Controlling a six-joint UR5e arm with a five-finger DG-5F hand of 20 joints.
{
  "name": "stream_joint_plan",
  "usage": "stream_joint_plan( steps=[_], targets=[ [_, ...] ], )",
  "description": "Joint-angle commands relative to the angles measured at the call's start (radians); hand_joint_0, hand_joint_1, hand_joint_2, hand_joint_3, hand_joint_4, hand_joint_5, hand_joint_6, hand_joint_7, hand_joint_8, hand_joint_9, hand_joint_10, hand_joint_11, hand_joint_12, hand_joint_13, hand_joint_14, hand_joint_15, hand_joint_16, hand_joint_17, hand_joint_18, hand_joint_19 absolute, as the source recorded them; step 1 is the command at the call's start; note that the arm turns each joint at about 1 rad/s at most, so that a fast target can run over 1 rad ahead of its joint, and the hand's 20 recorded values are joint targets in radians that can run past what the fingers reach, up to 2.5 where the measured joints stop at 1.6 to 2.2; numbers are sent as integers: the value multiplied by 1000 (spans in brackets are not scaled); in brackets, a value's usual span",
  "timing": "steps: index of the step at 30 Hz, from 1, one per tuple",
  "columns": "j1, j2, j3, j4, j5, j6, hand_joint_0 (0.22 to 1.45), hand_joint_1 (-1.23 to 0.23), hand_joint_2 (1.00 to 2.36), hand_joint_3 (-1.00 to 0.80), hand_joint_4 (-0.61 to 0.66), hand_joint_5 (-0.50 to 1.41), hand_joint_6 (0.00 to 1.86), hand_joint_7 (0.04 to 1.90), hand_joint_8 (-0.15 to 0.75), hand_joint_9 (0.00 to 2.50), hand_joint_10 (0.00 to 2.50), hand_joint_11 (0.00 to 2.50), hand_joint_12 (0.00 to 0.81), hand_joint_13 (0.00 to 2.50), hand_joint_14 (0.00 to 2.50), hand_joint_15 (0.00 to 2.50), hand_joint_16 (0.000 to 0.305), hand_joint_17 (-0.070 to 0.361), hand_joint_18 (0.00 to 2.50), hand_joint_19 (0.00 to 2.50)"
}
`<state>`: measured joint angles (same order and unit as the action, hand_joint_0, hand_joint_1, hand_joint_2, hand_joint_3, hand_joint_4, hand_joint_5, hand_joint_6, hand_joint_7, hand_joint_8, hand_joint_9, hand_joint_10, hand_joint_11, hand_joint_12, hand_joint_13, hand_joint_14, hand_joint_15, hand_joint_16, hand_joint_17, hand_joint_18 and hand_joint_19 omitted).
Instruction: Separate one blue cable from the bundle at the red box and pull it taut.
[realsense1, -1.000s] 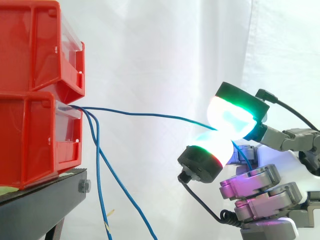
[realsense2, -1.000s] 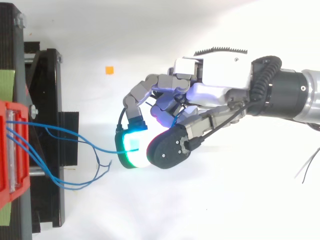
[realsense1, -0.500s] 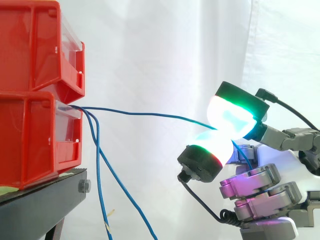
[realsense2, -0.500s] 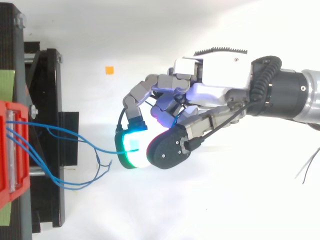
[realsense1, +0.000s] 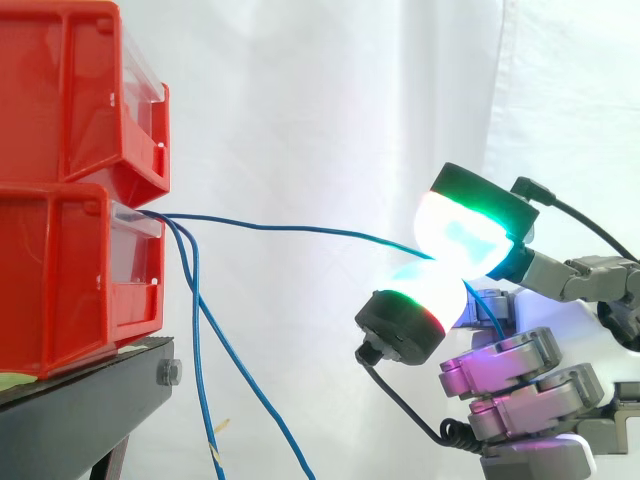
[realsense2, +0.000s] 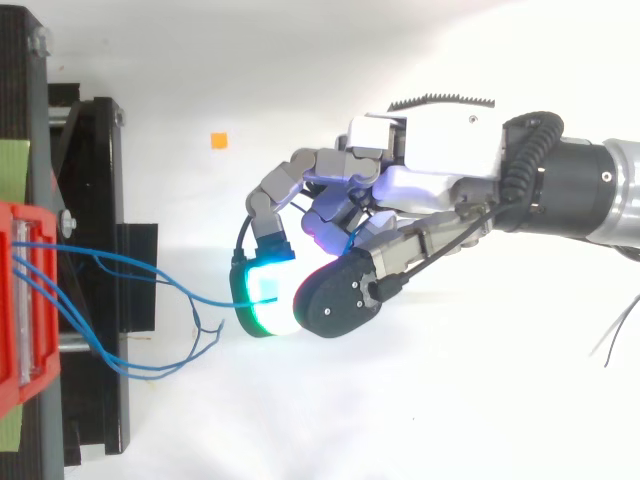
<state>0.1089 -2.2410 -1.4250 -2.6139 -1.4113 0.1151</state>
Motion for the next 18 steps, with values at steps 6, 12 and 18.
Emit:
stream_joint_plan(
  steps=[6,12,18],
  targets=[
    [0,0,-2,0,0,0,821,-798,1010,-339,-212,-185,953,1193,309,879,2500,1688,362,1043,2260,1320,43,96,1181,1199],
    [0,0,2,0,0,0,821,-798,1011,-338,-212,-185,953,1194,304,881,2500,1695,361,1043,2258,1315,43,97,1185,1189],
    [0,0,-2,0,0,0,821,-799,1011,-338,-207,-185,953,1193,304,882,2500,1695,361,1043,2257,1315,43,96,1182,1199]
  ],
)
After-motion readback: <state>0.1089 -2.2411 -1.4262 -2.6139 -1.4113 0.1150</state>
